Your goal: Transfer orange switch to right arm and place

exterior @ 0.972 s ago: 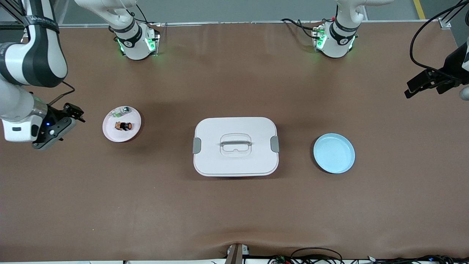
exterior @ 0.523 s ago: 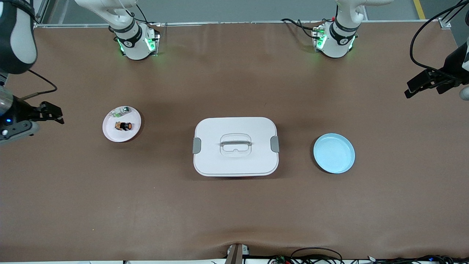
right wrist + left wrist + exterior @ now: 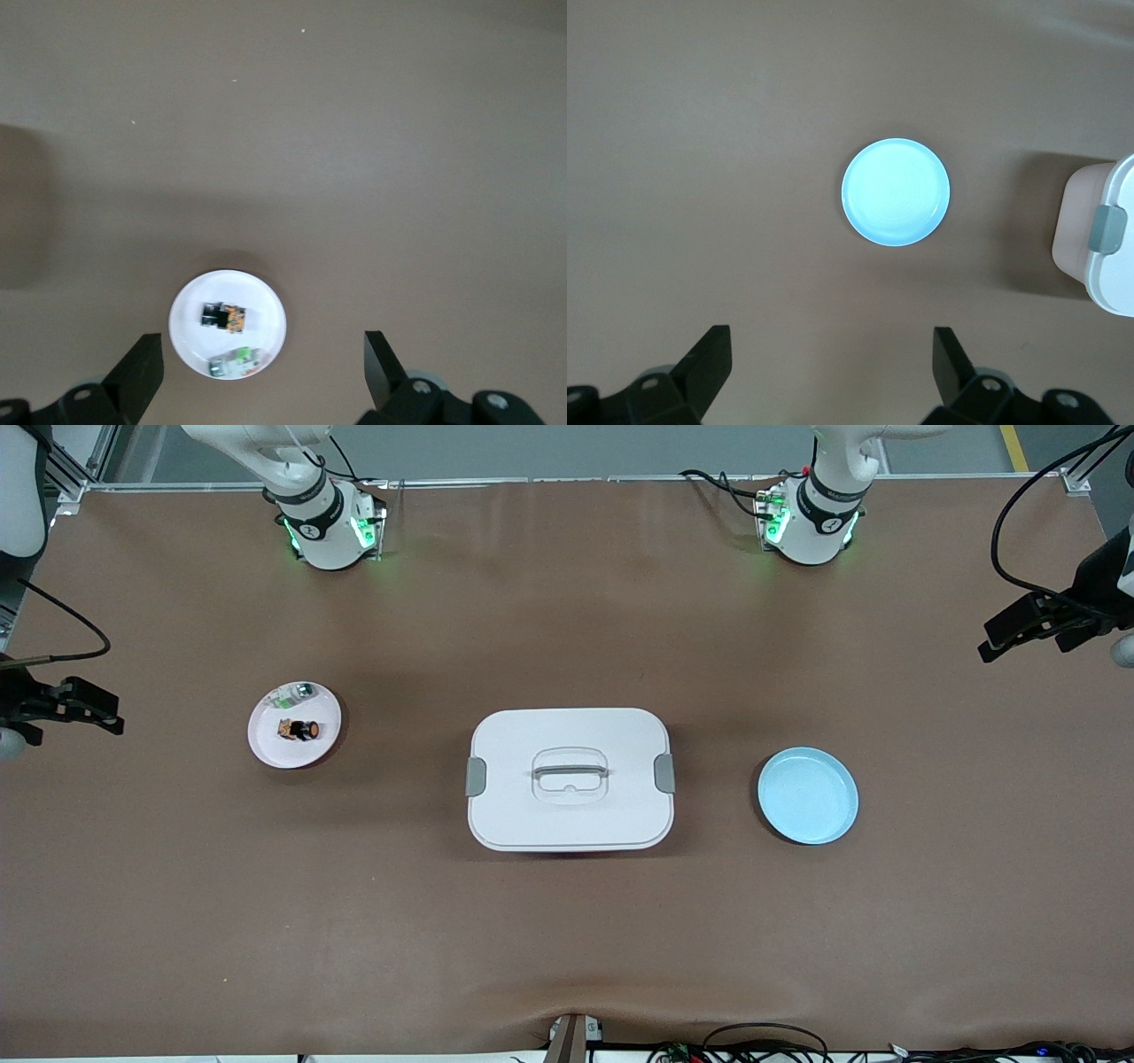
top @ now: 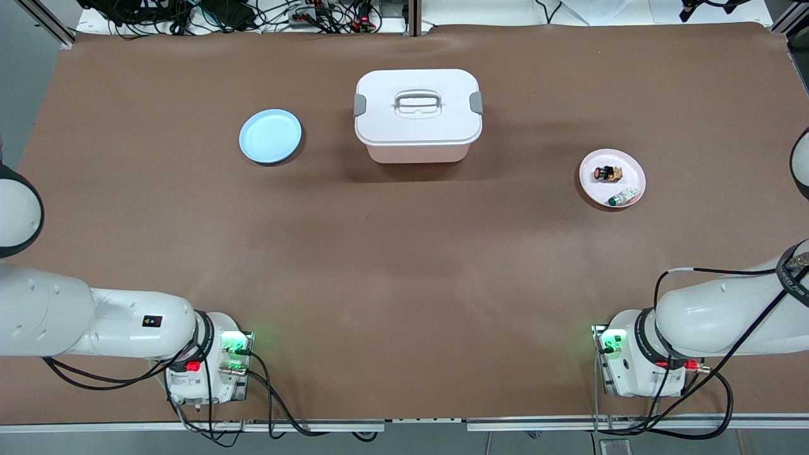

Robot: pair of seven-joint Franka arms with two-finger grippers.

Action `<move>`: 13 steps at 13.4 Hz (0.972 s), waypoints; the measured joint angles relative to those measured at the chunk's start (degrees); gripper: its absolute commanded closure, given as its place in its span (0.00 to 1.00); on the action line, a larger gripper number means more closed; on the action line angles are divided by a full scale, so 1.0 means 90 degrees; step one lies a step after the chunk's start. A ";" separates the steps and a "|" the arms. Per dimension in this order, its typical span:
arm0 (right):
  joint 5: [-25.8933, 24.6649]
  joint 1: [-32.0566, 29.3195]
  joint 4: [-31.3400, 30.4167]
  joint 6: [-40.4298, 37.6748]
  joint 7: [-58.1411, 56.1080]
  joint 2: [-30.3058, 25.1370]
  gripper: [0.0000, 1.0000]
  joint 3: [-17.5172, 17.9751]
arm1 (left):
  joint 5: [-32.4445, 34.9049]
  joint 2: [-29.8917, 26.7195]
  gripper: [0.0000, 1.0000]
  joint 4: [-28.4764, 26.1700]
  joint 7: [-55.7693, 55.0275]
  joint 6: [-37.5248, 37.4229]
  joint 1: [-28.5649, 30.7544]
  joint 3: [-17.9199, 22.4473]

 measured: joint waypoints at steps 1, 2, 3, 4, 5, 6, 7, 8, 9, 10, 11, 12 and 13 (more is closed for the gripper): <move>0.0255 -0.0041 0.0007 -0.0077 0.0100 0.0006 0.00 -0.0004 | 0.0000 0.0000 0.00 0.0000 0.0000 0.0000 0.0000 0.0000; 0.0496 -0.0136 0.0037 -0.0185 0.0230 0.0007 0.00 -0.0005 | 0.0000 0.0000 0.00 0.0000 0.0000 0.0000 0.0000 0.0000; 0.0684 -0.0267 0.0089 -0.0283 0.0325 0.0006 0.00 -0.0007 | 0.0000 0.0000 0.00 0.0000 0.0000 0.0000 0.0000 0.0000; 0.0771 -0.0375 0.0146 -0.0367 0.0363 0.0006 0.00 -0.0009 | 0.0000 0.0000 0.00 0.0001 0.0000 -0.0001 0.0000 0.0000; 0.0796 -0.0435 0.0196 -0.0461 0.0401 0.0005 0.00 -0.0009 | 0.0000 0.0000 0.00 0.0001 0.0000 -0.0001 0.0000 0.0000; 0.0796 -0.0450 0.0249 -0.0566 0.0471 0.0005 0.00 -0.0008 | 0.0000 0.0000 0.00 0.0001 0.0000 -0.0001 0.0000 0.0000; 0.0792 -0.0450 0.0322 -0.0692 0.0565 0.0004 0.00 0.0001 | 0.0000 0.0000 0.00 0.0001 0.0000 -0.0001 0.0000 0.0000; 0.0749 -0.0449 0.0419 -0.0813 0.0629 0.0003 0.00 0.0016 | 0.0000 0.0000 0.00 0.0001 0.0000 -0.0001 0.0000 0.0000; 0.0630 -0.0448 0.0537 -0.0914 0.0657 0.0002 0.00 0.0037 | 0.0000 0.0000 0.00 0.0002 0.0000 -0.0001 0.0000 0.0000; 0.0488 -0.0444 0.0632 -0.0980 0.0669 -0.0002 0.00 0.0064 | 0.0000 0.0000 0.00 0.0002 0.0000 -0.0001 0.0000 0.0000; 0.0393 -0.0434 0.0694 -0.1018 0.0679 -0.0005 0.00 0.0080 | 0.0000 0.0000 0.00 0.0002 0.0000 -0.0001 0.0000 0.0000; 0.0350 -0.0426 0.0729 -0.1073 0.0684 -0.0007 0.00 0.0093 | 0.0000 0.0000 0.00 0.0002 0.0000 -0.0001 0.0000 0.0000; 0.0319 -0.0423 0.0742 -0.1147 0.0685 -0.0009 0.00 0.0101 | 0.0000 0.0000 0.00 0.0002 0.0000 -0.0002 0.0000 0.0000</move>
